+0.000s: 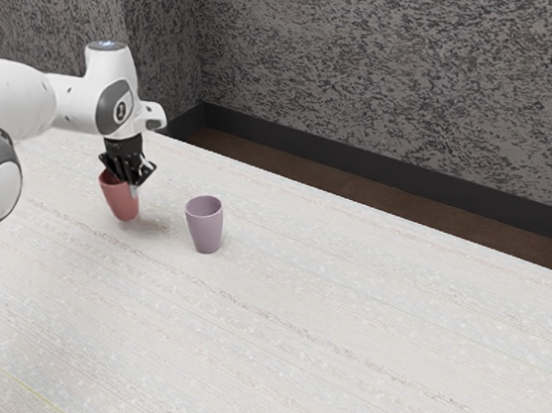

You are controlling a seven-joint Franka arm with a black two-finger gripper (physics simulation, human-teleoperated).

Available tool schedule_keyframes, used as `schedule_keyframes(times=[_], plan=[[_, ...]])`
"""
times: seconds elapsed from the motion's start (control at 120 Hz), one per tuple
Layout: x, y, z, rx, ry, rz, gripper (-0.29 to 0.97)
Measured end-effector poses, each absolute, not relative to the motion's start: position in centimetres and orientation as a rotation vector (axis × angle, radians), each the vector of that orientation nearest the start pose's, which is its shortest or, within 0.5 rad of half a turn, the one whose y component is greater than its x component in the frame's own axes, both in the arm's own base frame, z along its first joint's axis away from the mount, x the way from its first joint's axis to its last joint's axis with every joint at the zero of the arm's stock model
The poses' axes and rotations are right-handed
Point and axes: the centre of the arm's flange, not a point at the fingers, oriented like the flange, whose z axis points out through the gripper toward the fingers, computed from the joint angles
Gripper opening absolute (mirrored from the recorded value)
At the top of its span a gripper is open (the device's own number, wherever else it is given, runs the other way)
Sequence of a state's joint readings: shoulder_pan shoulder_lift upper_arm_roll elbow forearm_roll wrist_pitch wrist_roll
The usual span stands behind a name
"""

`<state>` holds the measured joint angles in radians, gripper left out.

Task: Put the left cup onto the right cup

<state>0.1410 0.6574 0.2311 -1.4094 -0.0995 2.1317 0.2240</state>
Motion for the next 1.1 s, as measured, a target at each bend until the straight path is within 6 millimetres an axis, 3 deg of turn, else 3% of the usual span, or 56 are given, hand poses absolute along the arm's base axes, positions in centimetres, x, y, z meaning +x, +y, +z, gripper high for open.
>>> schedule_keyframes(times=[0.275, 0.467, 0.717, 0.958, 1.1], plan=[[67.8, 21.9, 37.1, -3.076, -0.224, -0.122, -0.10], [67.1, 18.7, 41.4, -3.103, -0.159, -0.107, -0.10], [65.0, 15.4, 44.7, -3.096, -0.070, -0.054, -0.10], [64.1, 12.1, 48.5, -3.064, 0.032, -0.065, -0.10], [64.3, 10.2, 49.4, -3.056, 0.083, -0.065, -0.10]])
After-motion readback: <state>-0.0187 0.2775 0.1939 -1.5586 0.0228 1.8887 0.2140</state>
